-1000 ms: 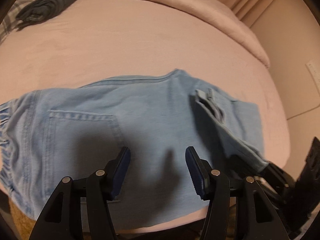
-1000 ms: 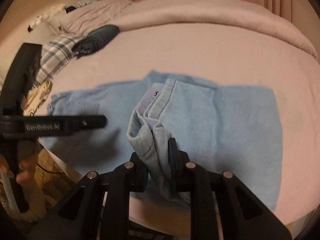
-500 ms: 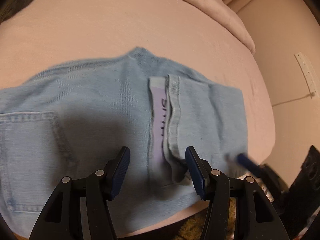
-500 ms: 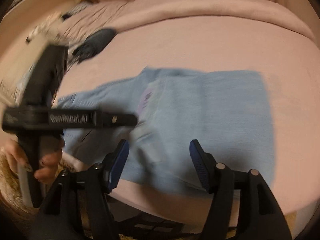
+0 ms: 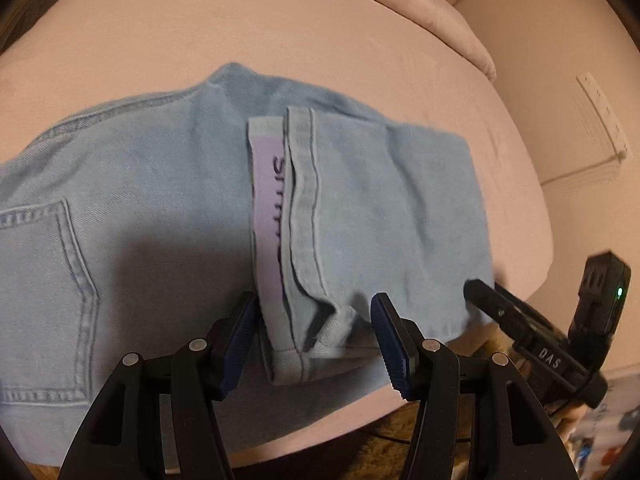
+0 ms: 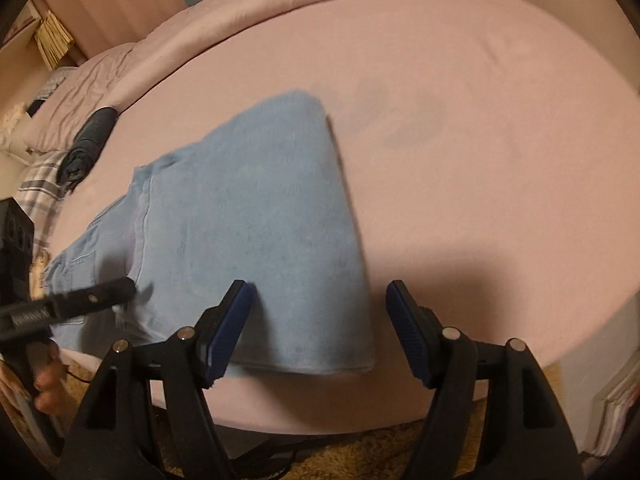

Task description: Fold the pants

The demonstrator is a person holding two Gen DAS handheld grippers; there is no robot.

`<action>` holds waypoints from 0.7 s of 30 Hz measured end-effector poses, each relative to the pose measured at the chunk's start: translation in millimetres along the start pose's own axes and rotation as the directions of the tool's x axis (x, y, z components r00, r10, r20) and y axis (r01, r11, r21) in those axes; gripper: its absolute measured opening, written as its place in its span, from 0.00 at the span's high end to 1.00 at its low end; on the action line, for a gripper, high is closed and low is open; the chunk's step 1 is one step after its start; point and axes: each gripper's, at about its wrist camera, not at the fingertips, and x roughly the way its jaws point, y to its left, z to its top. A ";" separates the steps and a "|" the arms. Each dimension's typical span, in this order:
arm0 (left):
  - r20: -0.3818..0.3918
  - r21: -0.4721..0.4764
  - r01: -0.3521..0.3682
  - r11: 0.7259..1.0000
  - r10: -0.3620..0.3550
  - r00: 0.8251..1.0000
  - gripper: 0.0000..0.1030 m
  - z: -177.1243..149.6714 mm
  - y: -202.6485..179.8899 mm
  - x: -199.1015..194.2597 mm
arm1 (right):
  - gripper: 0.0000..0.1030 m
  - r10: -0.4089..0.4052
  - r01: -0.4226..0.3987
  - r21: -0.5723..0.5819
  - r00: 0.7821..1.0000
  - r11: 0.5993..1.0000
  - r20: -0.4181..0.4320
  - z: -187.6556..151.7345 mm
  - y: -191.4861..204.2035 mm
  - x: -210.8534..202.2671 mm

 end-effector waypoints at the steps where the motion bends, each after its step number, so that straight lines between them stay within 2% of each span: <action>1: 0.011 0.008 -0.014 1.000 0.014 1.000 0.47 -2.2 -2.4 -0.2 | 0.36 0.010 -0.010 0.005 1.000 1.000 0.000 -1.2 -0.8 1.2; 2: 0.018 0.024 -0.031 0.999 0.030 0.999 0.56 -3.8 -6.5 0.1 | 0.44 0.014 -0.014 0.010 1.000 1.000 0.005 -2.0 -0.7 1.6; 3: 0.025 0.049 -0.054 0.997 0.053 0.998 0.63 -5.0 -11.7 0.7 | 0.46 0.023 -0.023 0.014 1.000 1.000 0.012 -2.4 0.8 1.2; 4: 0.034 0.060 -0.076 0.995 0.074 0.997 0.69 -5.7 -14.4 1.7 | 0.53 0.014 -0.014 0.021 1.000 1.000 0.018 -2.4 -0.4 0.5; 5: 0.043 0.070 -0.091 0.993 0.089 0.995 0.71 -5.8 -17.0 2.0 | 0.64 0.002 -0.002 0.026 1.000 1.000 0.019 -1.2 -1.3 1.2; 7: 0.053 0.080 -0.089 0.993 0.085 0.995 0.75 -3.2 -18.6 -0.8 | 0.78 0.001 -0.003 0.041 1.000 0.999 0.028 1.0 -0.4 -0.2; 8: 0.056 0.086 -0.078 0.993 0.073 0.996 0.76 -2.7 -19.2 -5.7 | 0.81 0.013 -0.015 0.054 0.999 0.998 0.040 2.4 -1.0 -4.1; 10: 0.070 0.095 -0.068 0.993 0.061 0.996 0.76 -5.6 -15.9 -16.9 | 0.84 0.035 -0.040 0.055 0.996 0.998 0.084 4.5 0.5 -17.9; 13: 0.079 0.115 -0.100 0.988 0.091 0.993 0.76 -9.0 -16.0 -20.6 | 0.85 0.032 -0.035 0.026 0.992 0.999 0.125 6.5 8.3 -33.4; 16: 0.052 0.106 -0.102 0.989 0.097 0.994 0.75 -15.7 -7.7 -8.5 | 0.85 -0.025 0.024 0.012 0.996 1.000 0.087 4.6 11.7 -22.5; 18: 0.064 0.112 -0.107 0.988 0.101 0.993 0.74 -17.8 -8.2 -5.3 | 0.85 -0.069 0.068 0.021 0.997 0.997 0.034 0.1 9.6 -1.8; 21: 0.068 0.121 -0.127 0.985 0.120 0.990 0.74 -17.6 -14.3 -4.6 | 0.84 -0.066 0.065 0.041 0.997 0.997 0.032 -3.8 -0.5 4.1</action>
